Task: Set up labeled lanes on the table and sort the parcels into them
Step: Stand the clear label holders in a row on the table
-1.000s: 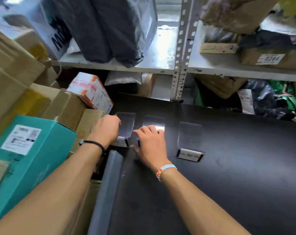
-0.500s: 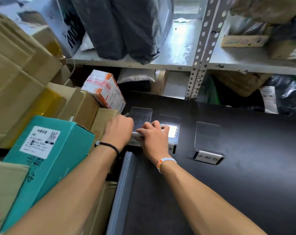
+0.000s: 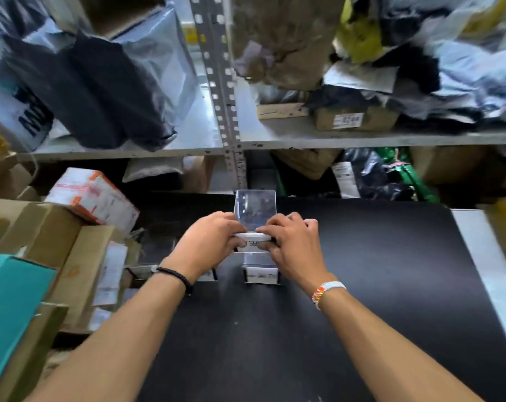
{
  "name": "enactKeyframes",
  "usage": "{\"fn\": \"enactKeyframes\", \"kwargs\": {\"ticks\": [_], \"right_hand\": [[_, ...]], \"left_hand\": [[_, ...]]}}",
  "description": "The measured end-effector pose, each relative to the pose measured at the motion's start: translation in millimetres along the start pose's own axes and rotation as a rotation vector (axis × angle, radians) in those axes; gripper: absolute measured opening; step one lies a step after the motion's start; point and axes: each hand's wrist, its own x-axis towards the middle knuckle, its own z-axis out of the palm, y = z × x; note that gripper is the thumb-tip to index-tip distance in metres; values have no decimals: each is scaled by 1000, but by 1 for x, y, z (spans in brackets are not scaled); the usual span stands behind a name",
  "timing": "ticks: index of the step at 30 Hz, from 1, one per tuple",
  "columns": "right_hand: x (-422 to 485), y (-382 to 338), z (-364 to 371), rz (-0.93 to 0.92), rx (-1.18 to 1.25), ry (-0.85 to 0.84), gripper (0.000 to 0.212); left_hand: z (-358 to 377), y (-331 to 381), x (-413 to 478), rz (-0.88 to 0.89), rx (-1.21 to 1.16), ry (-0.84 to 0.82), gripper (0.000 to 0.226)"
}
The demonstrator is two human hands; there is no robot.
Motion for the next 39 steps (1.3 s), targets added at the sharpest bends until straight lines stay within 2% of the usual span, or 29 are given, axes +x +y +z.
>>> {"fn": "enactKeyframes", "kwargs": {"ticks": [4,13,19,39], "right_hand": [[-31,58,-32,85,-55,-45,23],[-74,123,-49,176,-89,-210,23],[-87,134,-33,205,-71,-317,26],[-93,140,-26,263,-23,-304,24]], "left_hand": [[50,49,23,110,-53,10,14],[126,96,43,137,-93,-45,19],[156,95,36,94,-107,-75,23],[165,93,34,93,-122,-60,23]]}}
